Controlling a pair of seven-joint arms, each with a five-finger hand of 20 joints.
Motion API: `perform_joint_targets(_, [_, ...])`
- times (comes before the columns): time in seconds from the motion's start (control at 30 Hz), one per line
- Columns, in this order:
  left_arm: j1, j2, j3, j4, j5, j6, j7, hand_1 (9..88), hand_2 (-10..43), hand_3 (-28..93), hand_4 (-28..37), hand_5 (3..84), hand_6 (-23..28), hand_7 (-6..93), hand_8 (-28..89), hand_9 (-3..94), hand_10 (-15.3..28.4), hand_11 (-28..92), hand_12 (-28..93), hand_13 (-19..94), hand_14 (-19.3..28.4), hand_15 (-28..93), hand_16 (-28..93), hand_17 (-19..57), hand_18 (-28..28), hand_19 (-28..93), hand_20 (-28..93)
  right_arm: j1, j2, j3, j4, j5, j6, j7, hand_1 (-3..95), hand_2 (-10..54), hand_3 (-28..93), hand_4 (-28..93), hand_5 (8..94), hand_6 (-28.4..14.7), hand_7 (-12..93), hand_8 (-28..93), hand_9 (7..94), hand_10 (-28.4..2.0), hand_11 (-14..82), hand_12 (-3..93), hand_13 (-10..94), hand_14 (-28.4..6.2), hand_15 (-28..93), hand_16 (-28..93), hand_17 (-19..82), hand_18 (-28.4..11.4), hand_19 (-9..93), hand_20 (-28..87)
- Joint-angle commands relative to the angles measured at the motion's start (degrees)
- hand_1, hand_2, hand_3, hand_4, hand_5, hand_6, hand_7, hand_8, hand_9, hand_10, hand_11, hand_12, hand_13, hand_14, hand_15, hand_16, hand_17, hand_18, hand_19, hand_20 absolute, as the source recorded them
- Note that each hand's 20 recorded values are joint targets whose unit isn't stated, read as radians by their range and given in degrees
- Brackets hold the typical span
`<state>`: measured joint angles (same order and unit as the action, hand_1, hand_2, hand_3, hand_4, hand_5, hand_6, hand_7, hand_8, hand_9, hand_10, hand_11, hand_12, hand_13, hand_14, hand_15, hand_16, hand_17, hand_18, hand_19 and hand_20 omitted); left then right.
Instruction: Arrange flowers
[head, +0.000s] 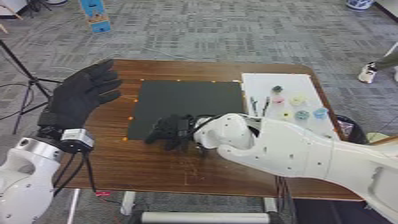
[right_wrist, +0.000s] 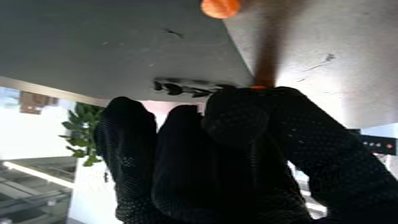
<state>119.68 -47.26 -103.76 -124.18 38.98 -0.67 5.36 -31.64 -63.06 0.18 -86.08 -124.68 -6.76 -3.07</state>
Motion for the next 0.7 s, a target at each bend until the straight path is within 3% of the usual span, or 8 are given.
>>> perform_joint_targets(0.03, [1.02,-0.66,-0.64,-0.76,0.07,0.74,0.28,24.2,-5.9,70,-28.3,30.4,2.8,20.5,-10,28.8,12.5,25,18,24,14.5,29,1,-9.2,22.5,45,9,0.54,3.21,-3.55,2.81,-1.58,-1.93,-2.15,21.2,21.2,93,7,45.0,4.2,22,-17,84.6,-9.6,60.1,41.7,83,-7.6,88,41,53,-24.2,93,74])
perform_joint_targets(0.6, [0.71,-0.74,-0.33,-0.53,0.06,0.63,0.14,24.2,-5.8,70,-28.3,30.5,2.7,20.6,-10,28.8,12.5,25,18,24,14.6,29,1,-9.2,22.5,45,9,2.74,3.2,-5.44,5.01,-1.34,3.94,-5.26,21.6,19.2,93,6,45.2,5.3,22,-18,83.8,-9.8,59.0,43.7,81,-8.3,88,40,51,-24.5,93,74])
perform_joint_targets(0.7, [0.85,-0.75,-0.42,-0.59,-0.06,0.61,0.06,24.2,-5.8,70,-28.3,30.5,2.8,20.5,-10,28.9,12.5,24,18,24,14.6,29,1,-9.2,22.5,45,9,2.6,3.29,-5.15,4.87,-0.92,4.6,-5.59,20.4,17.8,93,3,44.5,5.1,22,-18,83.1,-10.3,62.8,36.5,81,-8.3,88,40,51,-24.5,93,74])
